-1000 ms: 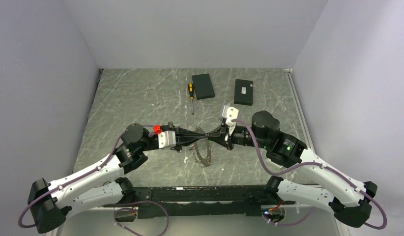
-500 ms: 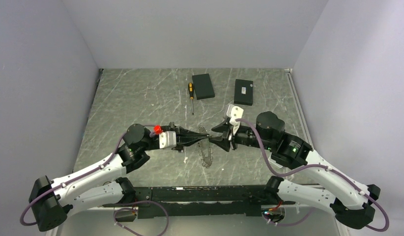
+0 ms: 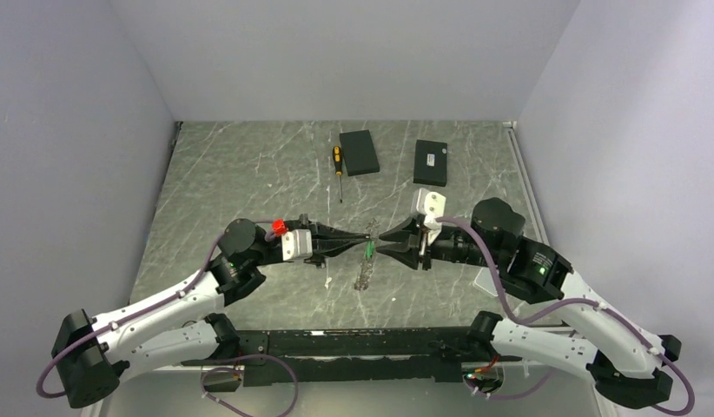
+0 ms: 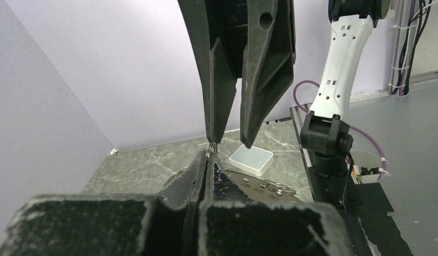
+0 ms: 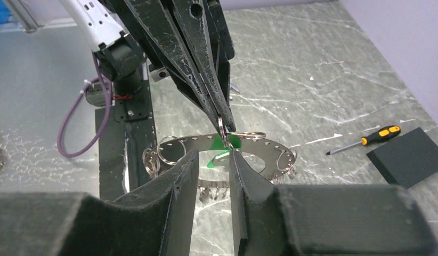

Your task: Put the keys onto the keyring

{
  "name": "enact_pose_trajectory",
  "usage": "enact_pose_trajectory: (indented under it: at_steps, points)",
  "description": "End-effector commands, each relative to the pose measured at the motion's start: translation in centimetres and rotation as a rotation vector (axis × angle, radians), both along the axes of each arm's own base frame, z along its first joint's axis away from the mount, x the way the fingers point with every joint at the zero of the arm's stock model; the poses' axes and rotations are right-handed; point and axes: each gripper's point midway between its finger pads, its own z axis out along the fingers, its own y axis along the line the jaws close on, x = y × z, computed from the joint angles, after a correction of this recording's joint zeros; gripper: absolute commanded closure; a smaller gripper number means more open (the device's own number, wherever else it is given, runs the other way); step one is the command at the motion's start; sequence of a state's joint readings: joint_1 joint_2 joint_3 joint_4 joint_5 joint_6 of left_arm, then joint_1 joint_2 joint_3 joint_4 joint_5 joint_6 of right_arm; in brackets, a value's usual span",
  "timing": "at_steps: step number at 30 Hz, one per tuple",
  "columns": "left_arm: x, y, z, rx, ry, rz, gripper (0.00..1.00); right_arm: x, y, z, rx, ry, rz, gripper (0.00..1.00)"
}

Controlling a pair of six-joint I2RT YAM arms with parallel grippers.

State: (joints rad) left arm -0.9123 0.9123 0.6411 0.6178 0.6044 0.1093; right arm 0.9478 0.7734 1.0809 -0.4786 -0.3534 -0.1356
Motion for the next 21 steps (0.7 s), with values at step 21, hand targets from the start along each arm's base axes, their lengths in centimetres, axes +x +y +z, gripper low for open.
enact_pose_trajectory:
  at_steps: [21]
  points:
    - [0.09,0.33,1.69,-0.078,-0.018,0.017,1.00,0.15,0.95,2.38,0.047,-0.065,0.034,0.78]
